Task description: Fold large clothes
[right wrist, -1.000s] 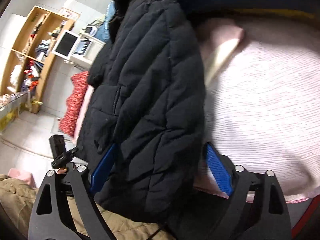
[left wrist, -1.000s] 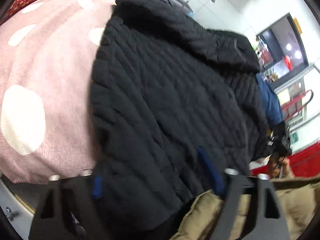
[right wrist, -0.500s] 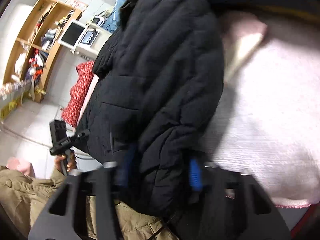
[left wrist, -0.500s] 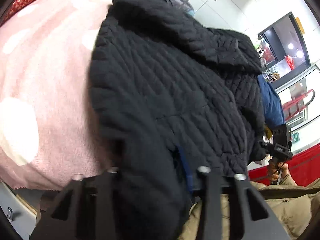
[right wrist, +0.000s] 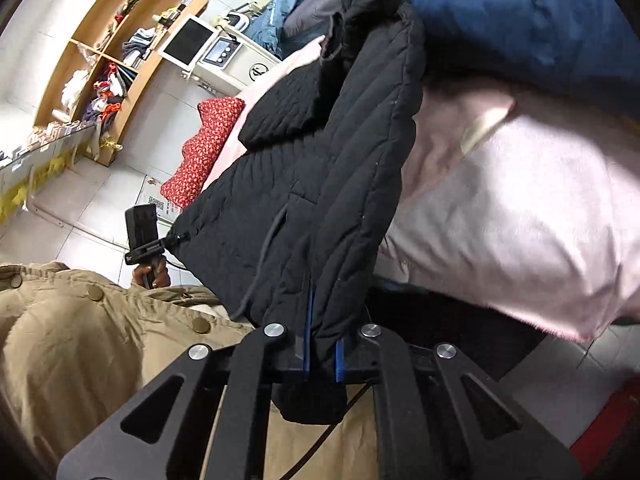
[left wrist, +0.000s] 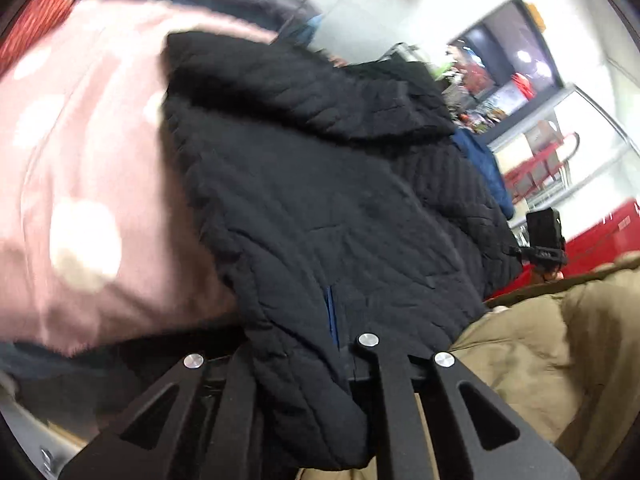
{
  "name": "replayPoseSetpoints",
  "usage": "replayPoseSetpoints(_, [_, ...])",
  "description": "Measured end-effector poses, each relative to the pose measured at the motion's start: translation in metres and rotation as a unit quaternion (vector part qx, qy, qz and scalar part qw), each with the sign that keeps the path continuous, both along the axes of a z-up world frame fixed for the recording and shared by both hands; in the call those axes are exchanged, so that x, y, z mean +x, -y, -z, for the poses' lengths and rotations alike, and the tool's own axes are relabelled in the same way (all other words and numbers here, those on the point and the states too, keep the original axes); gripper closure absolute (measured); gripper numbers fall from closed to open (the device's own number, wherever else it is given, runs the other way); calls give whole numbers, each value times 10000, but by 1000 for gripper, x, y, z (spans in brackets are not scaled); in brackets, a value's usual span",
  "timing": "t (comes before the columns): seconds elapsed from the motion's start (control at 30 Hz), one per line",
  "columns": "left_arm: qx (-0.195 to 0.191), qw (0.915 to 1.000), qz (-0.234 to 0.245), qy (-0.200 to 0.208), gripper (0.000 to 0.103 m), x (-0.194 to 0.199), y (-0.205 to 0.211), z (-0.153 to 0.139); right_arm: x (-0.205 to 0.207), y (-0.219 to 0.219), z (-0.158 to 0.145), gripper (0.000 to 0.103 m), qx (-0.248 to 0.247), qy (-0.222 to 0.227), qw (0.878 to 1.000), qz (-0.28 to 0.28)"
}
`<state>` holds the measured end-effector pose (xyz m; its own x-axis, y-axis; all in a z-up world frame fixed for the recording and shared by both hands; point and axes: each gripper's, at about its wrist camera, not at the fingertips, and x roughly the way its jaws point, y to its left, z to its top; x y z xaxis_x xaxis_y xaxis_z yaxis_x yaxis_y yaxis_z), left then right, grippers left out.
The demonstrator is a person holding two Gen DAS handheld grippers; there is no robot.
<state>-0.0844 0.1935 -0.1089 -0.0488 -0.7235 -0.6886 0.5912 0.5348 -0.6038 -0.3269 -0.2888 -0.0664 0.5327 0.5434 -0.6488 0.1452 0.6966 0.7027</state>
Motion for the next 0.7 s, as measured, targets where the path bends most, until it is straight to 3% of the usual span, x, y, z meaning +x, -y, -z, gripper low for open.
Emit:
replayPoseSetpoints(0.13, [210, 9998, 10, -72, 94, 0, 14, 13, 9, 2, 27, 95, 263, -78, 9995, 151])
replayPoseSetpoints(0.3, [-467, 9983, -335, 80, 94, 20, 10, -21, 30, 20, 19, 95, 677, 284, 9964, 416])
replayPoseSetpoints(0.43, [-712, 9936, -835, 273, 94, 58, 13, -42, 74, 50, -18, 95, 758, 842, 9922, 527])
replayPoseSetpoints(0.57, [-957, 9852, -1326, 523, 94, 124, 31, -61, 133, 87, -63, 94, 750, 1389, 9851, 678])
replayPoseSetpoints(0.7, [-1137, 9779, -1588, 747, 94, 189, 64, -91, 193, 125, -92, 94, 851, 1595, 9789, 953])
